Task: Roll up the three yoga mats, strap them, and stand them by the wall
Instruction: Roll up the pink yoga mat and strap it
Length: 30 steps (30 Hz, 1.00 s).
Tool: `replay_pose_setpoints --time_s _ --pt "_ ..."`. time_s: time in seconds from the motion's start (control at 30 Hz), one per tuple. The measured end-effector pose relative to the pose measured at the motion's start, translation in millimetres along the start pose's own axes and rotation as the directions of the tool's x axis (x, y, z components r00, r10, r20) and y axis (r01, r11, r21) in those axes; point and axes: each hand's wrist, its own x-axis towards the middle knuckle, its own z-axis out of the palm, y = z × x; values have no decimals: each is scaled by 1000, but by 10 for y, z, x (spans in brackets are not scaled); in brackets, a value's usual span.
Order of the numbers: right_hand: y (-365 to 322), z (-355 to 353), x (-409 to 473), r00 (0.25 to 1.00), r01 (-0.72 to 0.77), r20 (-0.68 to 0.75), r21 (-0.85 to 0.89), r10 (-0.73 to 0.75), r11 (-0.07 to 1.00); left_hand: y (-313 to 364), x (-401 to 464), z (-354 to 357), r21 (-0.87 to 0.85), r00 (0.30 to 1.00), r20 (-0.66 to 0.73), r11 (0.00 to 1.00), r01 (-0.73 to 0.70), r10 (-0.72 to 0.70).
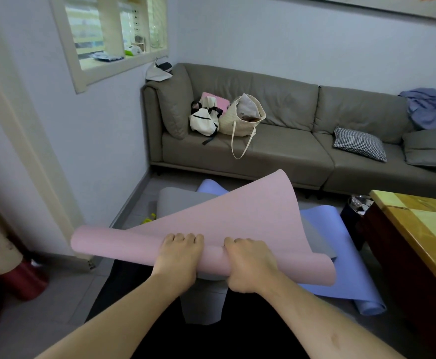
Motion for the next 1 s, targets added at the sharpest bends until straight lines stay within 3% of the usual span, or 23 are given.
replay_pose_setpoints --time_s 0.17,0.4,0.57,0.73,0.9,1.0 --pt "-16 156 -60 995 33 -91 -42 -37 999 -52 100 -161 -35 998 65 999 -21 23" --pt "-45 177 -84 998 15 -65 -115 -22 993 -63 117 -138 -76 992 115 996 -43 52" --pt "23 -5 36 998 11 62 0 -11 1000 28 -16 -1 -3 999 -24 1000 -29 29" --pt "32 -52 91 991 -4 131 51 -3 999 7 62 -156 -32 999 45 999 7 -5" --pt "41 -7 25 996 -2 86 71 -4 998 -57 100 -230 -85 991 127 996 -40 51" --pt "36 67 -51 998 55 -21 28 -54 998 -63 121 -244 -106 982 174 993 -51 69"
